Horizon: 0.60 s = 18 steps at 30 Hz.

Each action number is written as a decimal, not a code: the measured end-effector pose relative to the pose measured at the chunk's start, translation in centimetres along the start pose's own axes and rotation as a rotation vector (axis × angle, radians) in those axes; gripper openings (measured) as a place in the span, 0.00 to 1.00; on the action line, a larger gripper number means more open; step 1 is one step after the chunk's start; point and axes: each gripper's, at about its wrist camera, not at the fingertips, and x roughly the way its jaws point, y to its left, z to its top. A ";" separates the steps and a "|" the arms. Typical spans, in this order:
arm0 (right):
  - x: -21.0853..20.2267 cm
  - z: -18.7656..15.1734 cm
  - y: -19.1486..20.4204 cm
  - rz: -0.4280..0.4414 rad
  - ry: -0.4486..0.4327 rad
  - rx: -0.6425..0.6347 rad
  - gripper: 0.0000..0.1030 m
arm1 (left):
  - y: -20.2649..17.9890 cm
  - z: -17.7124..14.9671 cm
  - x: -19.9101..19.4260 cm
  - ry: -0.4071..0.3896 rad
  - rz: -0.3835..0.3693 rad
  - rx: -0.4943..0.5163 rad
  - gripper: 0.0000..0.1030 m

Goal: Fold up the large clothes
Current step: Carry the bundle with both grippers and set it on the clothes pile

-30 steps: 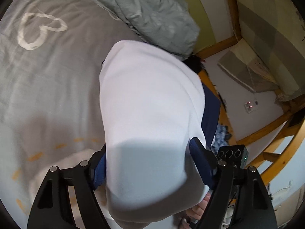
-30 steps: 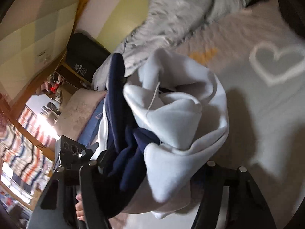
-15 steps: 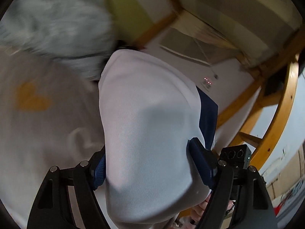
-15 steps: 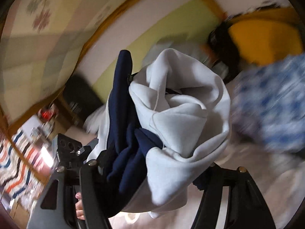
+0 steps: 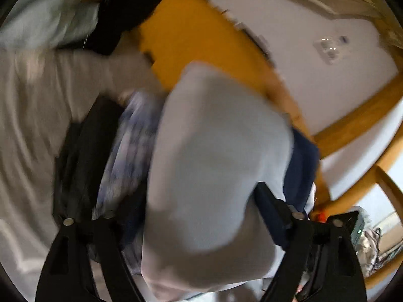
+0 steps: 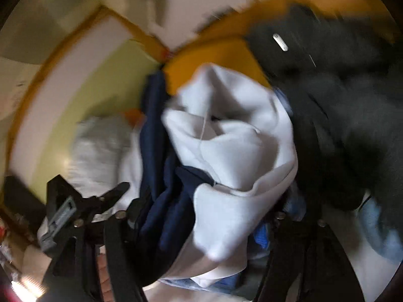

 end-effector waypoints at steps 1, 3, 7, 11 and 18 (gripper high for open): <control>0.7 -0.4 -1.1 0.013 0.000 0.015 0.69 | 0.3 -0.3 0.3 -0.019 0.009 0.025 0.84; 0.9 -0.1 -1.4 0.019 0.034 0.018 0.69 | 0.3 -0.4 0.1 -0.029 0.021 0.037 0.86; 0.0 0.0 -0.6 -0.045 -0.009 -0.055 0.72 | -0.3 -0.2 -0.2 -0.032 0.062 0.053 0.92; -1.5 -0.6 0.1 -0.080 -0.065 -0.103 0.83 | -2.3 -1.0 -1.7 -0.081 0.163 0.111 0.96; -7.1 -5.0 6.2 -0.318 -0.272 -0.399 0.99 | -3.3 -7.1 -11.0 -0.348 0.341 0.286 0.94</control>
